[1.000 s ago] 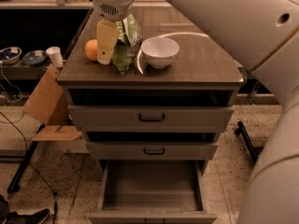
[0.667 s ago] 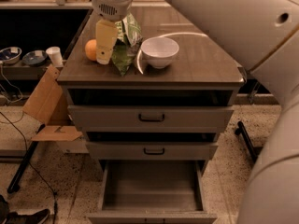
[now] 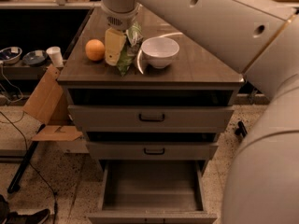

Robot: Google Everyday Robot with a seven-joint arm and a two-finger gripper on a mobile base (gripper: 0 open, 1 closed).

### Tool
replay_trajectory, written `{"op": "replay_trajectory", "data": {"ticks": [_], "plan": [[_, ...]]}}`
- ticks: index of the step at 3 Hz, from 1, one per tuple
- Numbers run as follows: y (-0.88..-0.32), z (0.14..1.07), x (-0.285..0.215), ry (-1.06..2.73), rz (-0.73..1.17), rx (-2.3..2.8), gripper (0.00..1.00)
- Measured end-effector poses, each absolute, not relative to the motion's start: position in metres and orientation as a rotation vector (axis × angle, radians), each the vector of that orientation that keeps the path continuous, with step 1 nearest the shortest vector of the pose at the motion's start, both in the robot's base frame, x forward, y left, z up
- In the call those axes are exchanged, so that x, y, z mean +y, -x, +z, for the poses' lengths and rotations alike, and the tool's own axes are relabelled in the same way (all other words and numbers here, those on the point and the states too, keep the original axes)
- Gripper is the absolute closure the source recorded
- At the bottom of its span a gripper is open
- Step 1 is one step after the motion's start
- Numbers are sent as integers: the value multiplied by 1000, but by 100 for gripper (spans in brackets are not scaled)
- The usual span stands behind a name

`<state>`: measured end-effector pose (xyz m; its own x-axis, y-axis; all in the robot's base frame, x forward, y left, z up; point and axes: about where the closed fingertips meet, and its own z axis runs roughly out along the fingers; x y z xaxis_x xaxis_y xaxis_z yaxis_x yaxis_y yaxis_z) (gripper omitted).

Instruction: Place green jalapeno chip bag into bottom drawer

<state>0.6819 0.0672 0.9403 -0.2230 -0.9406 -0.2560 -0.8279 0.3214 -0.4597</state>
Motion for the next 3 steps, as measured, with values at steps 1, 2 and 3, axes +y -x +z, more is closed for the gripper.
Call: {"op": "replay_trajectory", "data": {"ticks": [1,2,3], "plan": [[-702,935,57,1443,-387,2162,0],[-718,932,65,1390,-407,2175,0],[-728,926,80,1366,-385,2178,0]]}}
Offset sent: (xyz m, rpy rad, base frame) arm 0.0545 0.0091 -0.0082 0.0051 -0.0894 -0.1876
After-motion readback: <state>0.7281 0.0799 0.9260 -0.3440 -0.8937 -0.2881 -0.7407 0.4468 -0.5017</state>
